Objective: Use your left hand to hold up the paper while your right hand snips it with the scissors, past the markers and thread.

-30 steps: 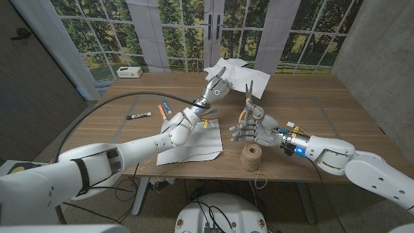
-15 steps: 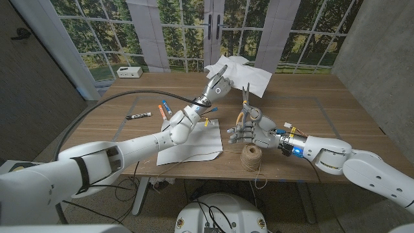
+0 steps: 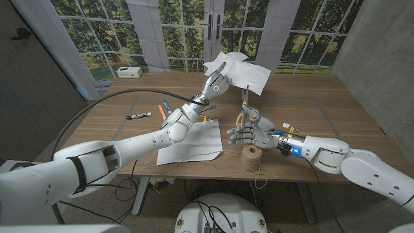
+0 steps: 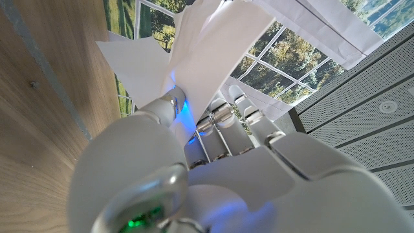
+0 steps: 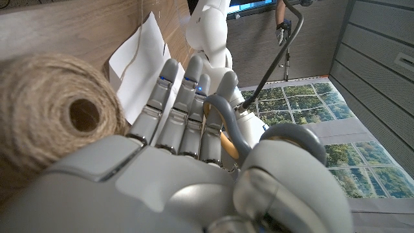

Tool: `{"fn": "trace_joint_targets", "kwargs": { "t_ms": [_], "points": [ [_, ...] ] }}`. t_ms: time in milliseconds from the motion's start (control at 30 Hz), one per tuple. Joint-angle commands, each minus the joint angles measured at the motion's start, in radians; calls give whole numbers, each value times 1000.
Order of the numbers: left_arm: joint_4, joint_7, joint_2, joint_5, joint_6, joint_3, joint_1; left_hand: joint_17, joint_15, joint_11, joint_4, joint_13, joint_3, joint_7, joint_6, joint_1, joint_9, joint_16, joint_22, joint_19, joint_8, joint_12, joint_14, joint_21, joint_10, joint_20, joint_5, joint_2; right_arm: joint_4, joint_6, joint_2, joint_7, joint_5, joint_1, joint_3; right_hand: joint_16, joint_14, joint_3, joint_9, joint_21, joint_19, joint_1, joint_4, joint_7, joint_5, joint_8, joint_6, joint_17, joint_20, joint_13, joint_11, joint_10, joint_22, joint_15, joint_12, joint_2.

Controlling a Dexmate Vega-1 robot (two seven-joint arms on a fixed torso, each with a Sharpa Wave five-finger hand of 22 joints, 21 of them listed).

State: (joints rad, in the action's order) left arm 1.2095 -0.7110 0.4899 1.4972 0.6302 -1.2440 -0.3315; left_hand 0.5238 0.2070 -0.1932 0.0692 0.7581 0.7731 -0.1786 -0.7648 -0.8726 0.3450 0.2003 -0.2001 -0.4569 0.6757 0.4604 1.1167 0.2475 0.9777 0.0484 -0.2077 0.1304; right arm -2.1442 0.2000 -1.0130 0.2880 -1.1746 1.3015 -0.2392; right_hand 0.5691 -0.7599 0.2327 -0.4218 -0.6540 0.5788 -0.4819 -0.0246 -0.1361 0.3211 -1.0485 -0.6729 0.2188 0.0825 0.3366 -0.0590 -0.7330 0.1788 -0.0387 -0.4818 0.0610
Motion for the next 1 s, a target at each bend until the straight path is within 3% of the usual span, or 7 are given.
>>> {"fn": "trace_joint_targets", "kwargs": {
  "t_ms": [33, 500, 1000],
  "points": [
    [-26, -91, 6, -34, -58, 16, 3, 1, 31, -20, 5, 24, 7, -35, -83, -38, 155, -2, 1, 1, 25, 109, 7, 0, 30, 57, -7, 50, -2, 1, -17, -19, -3, 9, 7, -3, 42, 1, -2, 3, 2, 3, -8, -40, -5, 3, 43, 0, 9, 5, -21, -59, 3, -48, -1, 5],
    [-18, -85, 22, -17, -46, 7, -4, 0, 31, -20, 7, 22, 8, -35, -80, -36, 148, -3, 1, 1, 26, 110, 7, -1, 30, 61, -8, 49, 14, 7, -18, -21, -6, 4, 4, -5, 42, -1, -2, 9, 6, 0, -11, -39, -6, 2, 42, 1, 8, 7, -22, -57, 3, -47, 1, 6],
    [-57, -71, 2, -30, -23, 8, 5, 0, 31, -20, 8, 18, 8, -35, -81, -35, 138, -3, 0, 0, 26, 108, 8, -2, 29, 62, -8, 49, 6, 4, -23, -15, -1, 7, 3, -8, 41, -2, -2, 16, 10, 0, -13, -42, -7, 2, 44, 1, 9, 6, -24, -59, 3, -45, 1, 6]
  ]
}}
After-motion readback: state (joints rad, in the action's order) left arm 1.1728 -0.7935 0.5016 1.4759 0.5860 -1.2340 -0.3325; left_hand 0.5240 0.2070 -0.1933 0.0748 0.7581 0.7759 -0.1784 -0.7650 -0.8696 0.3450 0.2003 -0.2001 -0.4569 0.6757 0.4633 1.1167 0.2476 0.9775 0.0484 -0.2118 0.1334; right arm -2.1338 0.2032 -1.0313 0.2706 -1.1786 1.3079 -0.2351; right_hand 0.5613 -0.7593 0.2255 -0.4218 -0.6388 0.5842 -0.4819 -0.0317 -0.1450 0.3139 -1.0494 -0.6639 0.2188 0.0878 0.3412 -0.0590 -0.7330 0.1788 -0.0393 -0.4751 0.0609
